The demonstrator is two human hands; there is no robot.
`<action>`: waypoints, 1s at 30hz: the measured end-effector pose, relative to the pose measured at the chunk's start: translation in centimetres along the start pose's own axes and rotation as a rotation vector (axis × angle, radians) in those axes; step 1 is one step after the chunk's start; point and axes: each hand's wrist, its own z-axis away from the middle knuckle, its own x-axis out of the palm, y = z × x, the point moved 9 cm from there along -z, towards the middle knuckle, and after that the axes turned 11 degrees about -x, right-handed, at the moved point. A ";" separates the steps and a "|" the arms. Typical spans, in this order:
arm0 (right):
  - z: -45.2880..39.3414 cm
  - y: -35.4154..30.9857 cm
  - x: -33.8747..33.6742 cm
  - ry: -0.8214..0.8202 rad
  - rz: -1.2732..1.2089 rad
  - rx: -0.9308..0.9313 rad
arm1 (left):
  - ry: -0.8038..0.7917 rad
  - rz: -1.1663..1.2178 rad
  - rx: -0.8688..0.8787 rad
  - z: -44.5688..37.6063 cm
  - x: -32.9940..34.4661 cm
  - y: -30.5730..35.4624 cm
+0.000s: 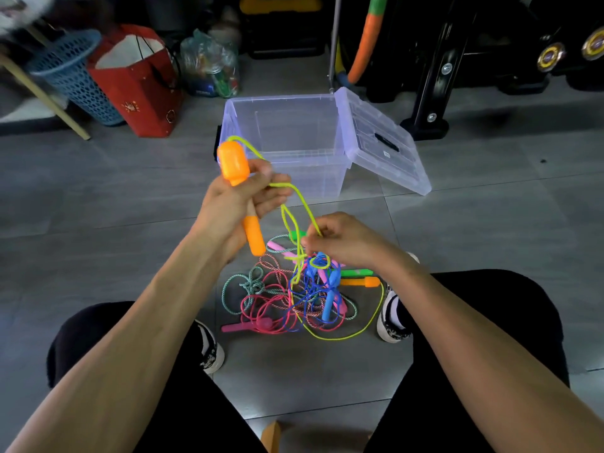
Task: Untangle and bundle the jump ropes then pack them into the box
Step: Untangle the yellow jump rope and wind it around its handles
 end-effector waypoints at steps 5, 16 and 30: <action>-0.2 2.2 -2.1 0.021 0.498 0.068 | 0.320 0.200 -0.003 -1.3 -6.7 1.1; -0.5 -2.8 -2.7 0.060 0.453 -0.194 | 0.274 -0.993 0.082 -1.1 -3.4 -0.2; -0.3 -3.8 -2.9 0.051 0.315 -0.177 | 0.119 -1.158 0.148 -1.0 -1.3 -1.3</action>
